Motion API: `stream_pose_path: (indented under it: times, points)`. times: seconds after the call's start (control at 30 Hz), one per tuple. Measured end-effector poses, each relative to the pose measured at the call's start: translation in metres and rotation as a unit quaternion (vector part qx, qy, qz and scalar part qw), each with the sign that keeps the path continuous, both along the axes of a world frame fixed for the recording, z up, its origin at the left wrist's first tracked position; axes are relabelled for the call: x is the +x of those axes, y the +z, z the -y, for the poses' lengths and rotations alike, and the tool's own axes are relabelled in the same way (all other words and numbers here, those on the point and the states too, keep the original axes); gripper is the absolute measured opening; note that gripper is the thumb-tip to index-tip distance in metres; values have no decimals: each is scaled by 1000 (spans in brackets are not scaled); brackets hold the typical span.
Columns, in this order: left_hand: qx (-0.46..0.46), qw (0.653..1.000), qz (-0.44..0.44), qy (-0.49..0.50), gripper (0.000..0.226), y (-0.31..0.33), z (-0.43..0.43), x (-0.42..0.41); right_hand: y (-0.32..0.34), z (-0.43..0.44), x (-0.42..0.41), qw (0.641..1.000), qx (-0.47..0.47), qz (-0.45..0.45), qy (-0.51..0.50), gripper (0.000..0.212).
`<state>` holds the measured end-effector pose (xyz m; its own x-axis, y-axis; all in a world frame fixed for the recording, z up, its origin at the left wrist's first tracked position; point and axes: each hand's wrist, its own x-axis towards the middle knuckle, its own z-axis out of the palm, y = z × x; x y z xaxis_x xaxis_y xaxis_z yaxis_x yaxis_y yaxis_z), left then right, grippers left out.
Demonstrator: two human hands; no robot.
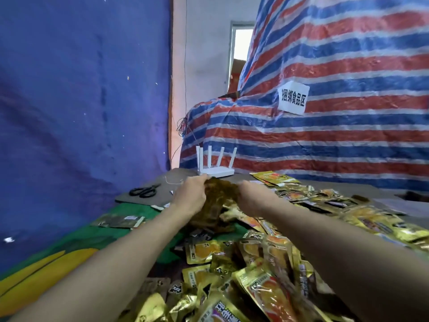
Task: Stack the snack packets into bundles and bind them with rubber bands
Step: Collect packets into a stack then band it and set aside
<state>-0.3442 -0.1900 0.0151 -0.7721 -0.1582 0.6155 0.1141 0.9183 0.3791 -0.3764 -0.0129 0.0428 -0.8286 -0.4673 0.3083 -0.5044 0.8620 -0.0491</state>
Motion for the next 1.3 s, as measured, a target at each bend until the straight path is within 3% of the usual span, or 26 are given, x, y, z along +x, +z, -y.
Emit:
stream_pose_path:
  times: [0.2, 0.33, 0.5, 0.67, 0.8, 0.93, 1.07, 1.17, 1.3]
  points:
    - [188, 978, -85, 14, 17, 19, 1, 64, 33, -12, 64, 982, -187, -11, 33, 8]
    - [321, 932, -156, 63, 17, 21, -4, 111, 41, -28, 113, 941, -338, 6, 27, 11]
    - [410, 887, -205, 53, 22, 15, -20, 165, 29, -51, 173, 878, -471, 79, 35, 12]
    - [462, 849, -240, -93, 18, 0, -46, 216, 16, -69, 220, 821, -567, 47, 59, 13]
    - [431, 855, -219, -188, 25, -20, -70, 252, 9, -77, 261, 751, -646, 39, 129, 14]
    - [386, 873, -198, -222, 27, -37, -87, 268, -5, -68, 291, 788, -587, 51, 178, 15]
    - [362, 874, -235, -224, 27, -45, -99, 274, -37, -55, 313, 812, -558, 26, 170, 24]
    - [412, 855, -200, -245, 29, -50, -100, 277, -64, -52, 320, 807, -557, 45, 190, 18]
    - [484, 815, -170, -268, 21, -56, -102, 279, -93, -46, 321, 799, -569, 41, 190, 32]
